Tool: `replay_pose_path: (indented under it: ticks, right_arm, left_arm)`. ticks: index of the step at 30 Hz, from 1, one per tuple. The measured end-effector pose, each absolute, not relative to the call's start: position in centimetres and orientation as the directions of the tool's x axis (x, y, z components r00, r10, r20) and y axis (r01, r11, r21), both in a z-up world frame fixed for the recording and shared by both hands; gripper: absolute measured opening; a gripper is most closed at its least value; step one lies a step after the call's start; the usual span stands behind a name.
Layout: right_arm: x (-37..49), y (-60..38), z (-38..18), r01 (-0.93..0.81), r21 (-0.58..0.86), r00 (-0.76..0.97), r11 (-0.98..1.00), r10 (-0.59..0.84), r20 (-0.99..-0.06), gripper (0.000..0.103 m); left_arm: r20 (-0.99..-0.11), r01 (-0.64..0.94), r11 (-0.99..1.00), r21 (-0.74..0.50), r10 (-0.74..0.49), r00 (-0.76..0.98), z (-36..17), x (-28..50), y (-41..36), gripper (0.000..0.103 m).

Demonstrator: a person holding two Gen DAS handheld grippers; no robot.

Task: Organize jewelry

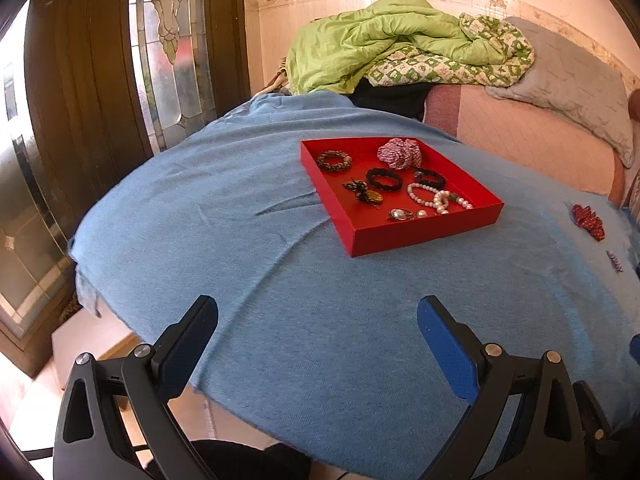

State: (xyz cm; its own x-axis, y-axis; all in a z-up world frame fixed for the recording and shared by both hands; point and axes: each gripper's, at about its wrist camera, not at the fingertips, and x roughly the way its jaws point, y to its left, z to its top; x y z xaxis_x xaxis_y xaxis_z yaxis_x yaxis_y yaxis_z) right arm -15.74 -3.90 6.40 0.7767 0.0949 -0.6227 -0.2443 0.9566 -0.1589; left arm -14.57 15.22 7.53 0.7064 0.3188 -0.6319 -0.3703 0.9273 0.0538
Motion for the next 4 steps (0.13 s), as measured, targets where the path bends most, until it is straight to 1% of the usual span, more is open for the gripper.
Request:
replay_pose_path:
  ticks: [4]
  right_arm:
    - [-15.45, -4.56, 6.57, -0.228, -0.131, 0.772, 0.965, 0.098, -0.628, 0.090]
  left_arm:
    - [-0.647, -0.354, 0.933, 0.068, 0.311, 0.696, 8.02, -14.38, 15.62, 0.100]
